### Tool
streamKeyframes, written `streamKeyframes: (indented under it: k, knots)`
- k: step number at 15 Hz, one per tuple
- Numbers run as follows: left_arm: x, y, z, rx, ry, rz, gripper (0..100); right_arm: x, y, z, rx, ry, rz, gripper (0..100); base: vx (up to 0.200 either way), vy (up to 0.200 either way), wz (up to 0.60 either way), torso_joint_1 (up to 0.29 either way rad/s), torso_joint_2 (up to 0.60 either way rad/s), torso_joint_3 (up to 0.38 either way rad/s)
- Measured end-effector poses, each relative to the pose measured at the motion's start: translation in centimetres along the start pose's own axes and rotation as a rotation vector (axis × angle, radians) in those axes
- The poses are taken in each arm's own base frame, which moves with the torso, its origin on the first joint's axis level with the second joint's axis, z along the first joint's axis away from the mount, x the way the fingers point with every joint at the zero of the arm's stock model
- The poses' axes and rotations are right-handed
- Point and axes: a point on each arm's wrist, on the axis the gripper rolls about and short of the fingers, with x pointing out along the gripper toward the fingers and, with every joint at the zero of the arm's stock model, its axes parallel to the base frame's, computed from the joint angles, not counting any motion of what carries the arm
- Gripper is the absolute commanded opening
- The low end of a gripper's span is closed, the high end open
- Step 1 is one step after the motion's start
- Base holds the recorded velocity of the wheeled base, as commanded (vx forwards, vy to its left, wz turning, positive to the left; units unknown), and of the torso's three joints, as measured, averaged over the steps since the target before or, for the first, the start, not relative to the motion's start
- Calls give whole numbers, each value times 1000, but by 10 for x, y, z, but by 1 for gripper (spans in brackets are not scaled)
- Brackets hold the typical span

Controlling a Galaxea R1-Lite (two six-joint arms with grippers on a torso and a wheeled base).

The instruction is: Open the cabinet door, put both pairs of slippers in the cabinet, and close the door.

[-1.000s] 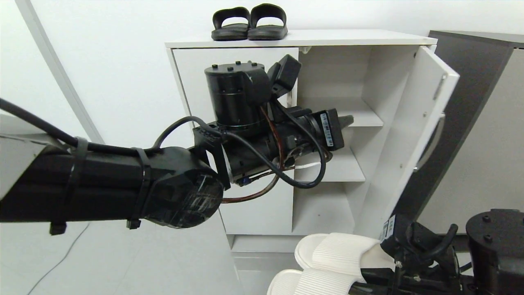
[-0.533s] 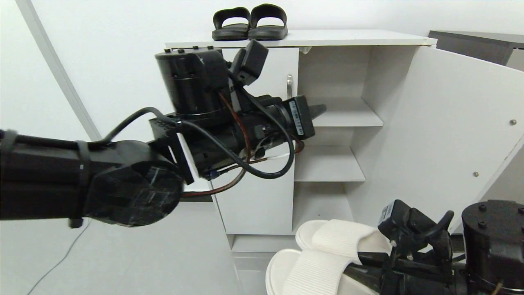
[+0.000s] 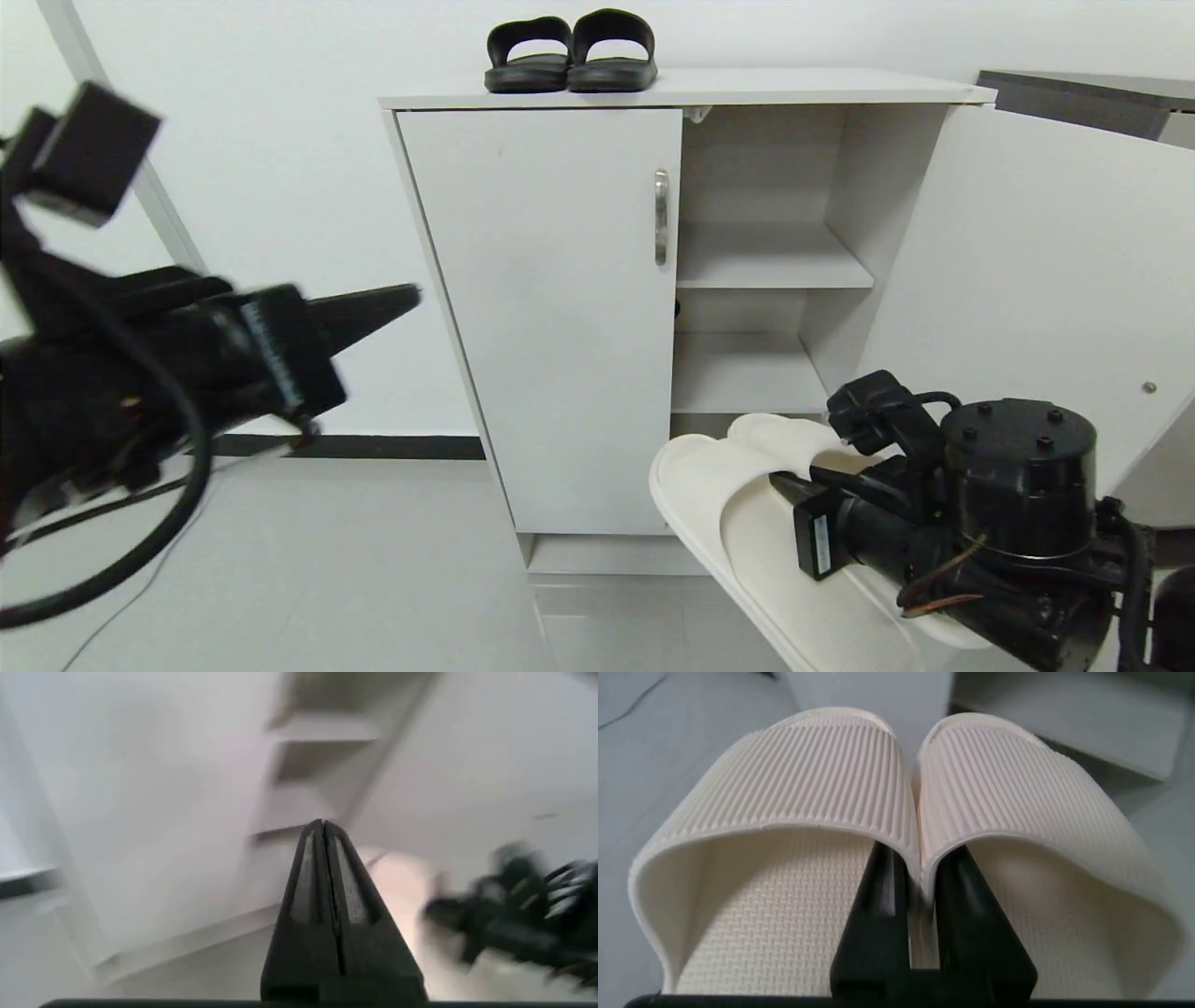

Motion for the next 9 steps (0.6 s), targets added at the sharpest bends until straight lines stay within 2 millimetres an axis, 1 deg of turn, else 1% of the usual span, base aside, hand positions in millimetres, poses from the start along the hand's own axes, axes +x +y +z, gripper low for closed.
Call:
streamKeyframes:
  k: [2, 3, 5, 7, 9]
  knots:
    - [-45, 19, -21, 53, 3, 187, 0, 12, 1, 3, 16, -8, -70, 0, 0, 0, 0, 0, 0, 0]
    - [-67, 30, -33, 81, -2, 294, 0, 16, 2, 2, 15, -4, -76, 0, 0, 0, 0, 0, 0, 0]
    - [-102, 45, -58, 108, -26, 477, 0, 20, 2, 0, 13, 6, -81, 0, 0, 0, 0, 0, 0, 0]
    - [-135, 52, -88, 115, -70, 661, 0, 23, 1, -2, 12, 13, -88, 0, 0, 0, 0, 0, 0, 0]
    - [-157, 52, -119, 138, -112, 757, 0, 25, 2, -4, 9, 20, -89, 0, 0, 0, 0, 0, 0, 0]
